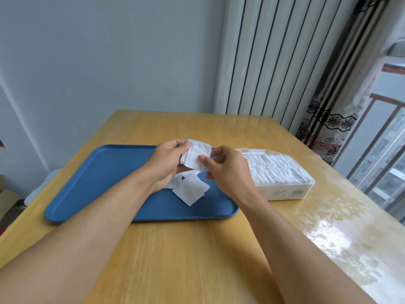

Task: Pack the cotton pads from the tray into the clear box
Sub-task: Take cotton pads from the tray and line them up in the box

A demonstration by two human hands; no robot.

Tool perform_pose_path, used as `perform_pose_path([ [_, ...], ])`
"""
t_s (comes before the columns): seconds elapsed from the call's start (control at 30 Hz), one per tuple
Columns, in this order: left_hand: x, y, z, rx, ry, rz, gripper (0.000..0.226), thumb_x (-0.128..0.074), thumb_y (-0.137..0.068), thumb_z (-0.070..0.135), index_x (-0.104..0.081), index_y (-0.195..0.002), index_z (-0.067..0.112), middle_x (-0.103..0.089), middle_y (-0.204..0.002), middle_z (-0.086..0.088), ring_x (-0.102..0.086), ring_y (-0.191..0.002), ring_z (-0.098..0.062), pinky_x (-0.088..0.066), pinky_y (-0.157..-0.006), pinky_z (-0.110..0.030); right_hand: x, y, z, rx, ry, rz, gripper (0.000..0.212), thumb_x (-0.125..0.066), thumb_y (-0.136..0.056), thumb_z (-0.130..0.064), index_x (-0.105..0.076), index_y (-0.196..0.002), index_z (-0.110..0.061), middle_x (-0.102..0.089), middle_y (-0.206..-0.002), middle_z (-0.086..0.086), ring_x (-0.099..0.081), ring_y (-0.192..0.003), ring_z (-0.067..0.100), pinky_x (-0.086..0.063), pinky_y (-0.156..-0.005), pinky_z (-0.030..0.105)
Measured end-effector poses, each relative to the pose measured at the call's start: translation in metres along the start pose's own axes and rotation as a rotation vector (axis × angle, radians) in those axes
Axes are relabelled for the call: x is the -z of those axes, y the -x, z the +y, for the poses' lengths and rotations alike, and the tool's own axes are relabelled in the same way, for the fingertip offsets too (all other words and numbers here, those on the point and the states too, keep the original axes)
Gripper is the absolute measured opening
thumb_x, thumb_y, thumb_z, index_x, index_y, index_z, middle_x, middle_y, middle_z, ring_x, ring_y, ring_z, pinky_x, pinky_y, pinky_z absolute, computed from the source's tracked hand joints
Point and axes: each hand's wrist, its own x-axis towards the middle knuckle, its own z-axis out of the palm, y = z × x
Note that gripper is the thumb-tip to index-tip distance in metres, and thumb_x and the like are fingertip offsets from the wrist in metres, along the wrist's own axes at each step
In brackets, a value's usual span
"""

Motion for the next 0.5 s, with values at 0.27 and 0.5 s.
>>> perform_pose_path([
  [0.27, -0.002, 0.002, 0.009, 0.083, 0.233, 0.031, 0.013, -0.053, -0.104, 0.01, -0.06, -0.112, 0.001, -0.07, -0.095, -0.017, -0.069, -0.083, -0.025, -0.064, -0.066, -0.031, 0.003, 0.003, -0.003, -0.034, -0.098, 0.007, 0.027, -0.075, -0.091, -0.033, -0.068, -0.082, -0.008, -0.075, -0.076, 0.003, -0.073, -0.057, 0.01, -0.058, -0.063, 0.023],
  [0.5, 0.001, -0.004, -0.001, -0.08, -0.049, 0.161, 0.017, -0.051, -0.107, 0.017, -0.062, -0.095, 0.011, -0.065, -0.101, -0.016, -0.068, -0.086, -0.024, -0.062, -0.076, -0.035, 0.001, -0.002, -0.003, 0.013, -0.239, -0.007, 0.017, -0.078, -0.089, -0.021, -0.064, -0.085, -0.012, -0.073, -0.069, 0.003, -0.071, -0.06, 0.017, -0.061, -0.063, 0.032],
])
